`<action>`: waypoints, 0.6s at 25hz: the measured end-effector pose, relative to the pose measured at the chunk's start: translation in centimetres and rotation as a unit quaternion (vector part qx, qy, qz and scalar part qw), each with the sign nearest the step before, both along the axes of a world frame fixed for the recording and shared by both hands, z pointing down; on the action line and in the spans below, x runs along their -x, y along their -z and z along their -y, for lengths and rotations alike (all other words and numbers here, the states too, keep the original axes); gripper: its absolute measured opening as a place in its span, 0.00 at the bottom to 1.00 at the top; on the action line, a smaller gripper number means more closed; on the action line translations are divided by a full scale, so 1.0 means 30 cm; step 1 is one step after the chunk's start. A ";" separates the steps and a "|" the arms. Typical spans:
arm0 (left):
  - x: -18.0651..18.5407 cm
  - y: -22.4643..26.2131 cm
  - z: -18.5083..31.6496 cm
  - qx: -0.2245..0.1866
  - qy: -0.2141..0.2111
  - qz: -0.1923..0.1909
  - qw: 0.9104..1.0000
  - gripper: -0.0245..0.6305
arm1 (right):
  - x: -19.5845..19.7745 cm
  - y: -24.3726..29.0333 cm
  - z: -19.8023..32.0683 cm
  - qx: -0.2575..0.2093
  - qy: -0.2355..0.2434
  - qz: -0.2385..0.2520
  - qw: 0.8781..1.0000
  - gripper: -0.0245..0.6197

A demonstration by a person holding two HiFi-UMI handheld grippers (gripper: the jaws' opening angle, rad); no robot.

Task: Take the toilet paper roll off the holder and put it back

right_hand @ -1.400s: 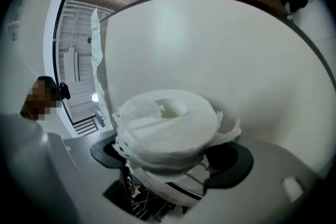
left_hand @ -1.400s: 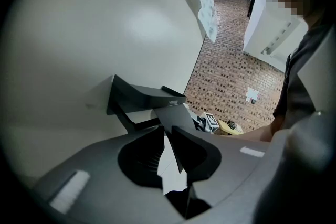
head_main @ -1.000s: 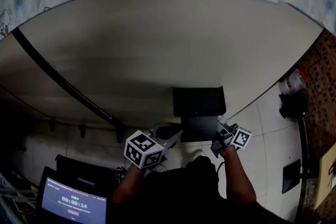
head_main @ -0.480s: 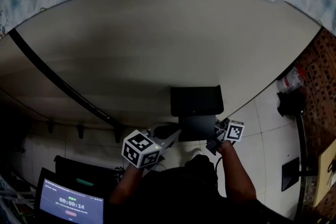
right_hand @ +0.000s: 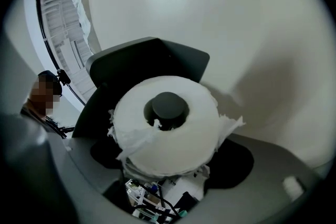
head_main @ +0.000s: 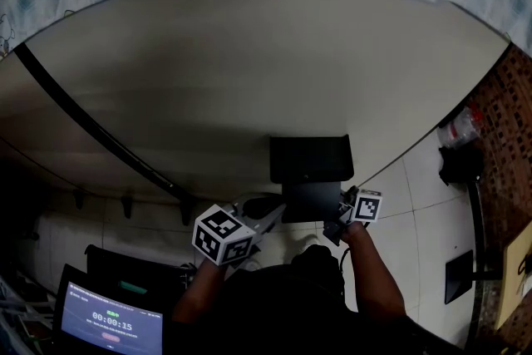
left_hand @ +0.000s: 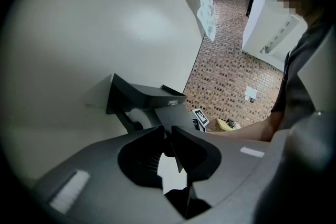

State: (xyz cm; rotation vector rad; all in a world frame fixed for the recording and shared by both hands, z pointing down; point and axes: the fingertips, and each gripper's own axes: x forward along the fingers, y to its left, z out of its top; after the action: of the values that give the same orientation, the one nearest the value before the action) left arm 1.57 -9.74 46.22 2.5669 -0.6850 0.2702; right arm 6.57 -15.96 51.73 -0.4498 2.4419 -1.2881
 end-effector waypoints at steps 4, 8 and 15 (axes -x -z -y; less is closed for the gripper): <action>-0.002 -0.001 0.009 -0.001 0.006 -0.011 1.000 0.14 | -0.026 -0.026 -0.004 0.006 -0.008 -0.013 1.000 0.71; 0.006 -0.019 0.016 -0.003 0.018 -0.003 1.000 0.13 | -0.116 -0.065 0.007 0.001 -0.042 -0.059 0.997 0.76; 0.018 -0.050 0.046 0.001 0.039 0.013 0.999 0.10 | -0.314 -0.019 0.002 -0.021 -0.121 -0.080 0.989 0.77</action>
State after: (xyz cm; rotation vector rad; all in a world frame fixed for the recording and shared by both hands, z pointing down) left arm 1.03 -11.11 47.72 2.5319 -0.7911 0.2801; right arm 15.98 -16.03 52.30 -0.8383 2.4444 -1.1369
